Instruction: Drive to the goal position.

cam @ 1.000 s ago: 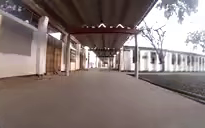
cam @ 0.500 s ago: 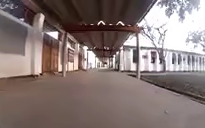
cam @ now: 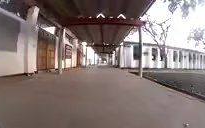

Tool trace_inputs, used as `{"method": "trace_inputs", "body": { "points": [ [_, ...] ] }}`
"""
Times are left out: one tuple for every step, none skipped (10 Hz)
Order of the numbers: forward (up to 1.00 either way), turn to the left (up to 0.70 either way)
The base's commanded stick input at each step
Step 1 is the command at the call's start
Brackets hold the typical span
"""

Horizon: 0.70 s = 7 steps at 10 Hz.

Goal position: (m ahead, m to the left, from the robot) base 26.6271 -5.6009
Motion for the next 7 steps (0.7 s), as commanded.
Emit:
{"method": "trace_inputs", "body": {
  "points": [
    [0.7,0.0],
    [0.7,0.0],
    [0.7,0.0],
    [0.7,0.0],
    [0.7,0.0],
    [0.7,0.0],
    [0.7,0.0]
  ]
}}
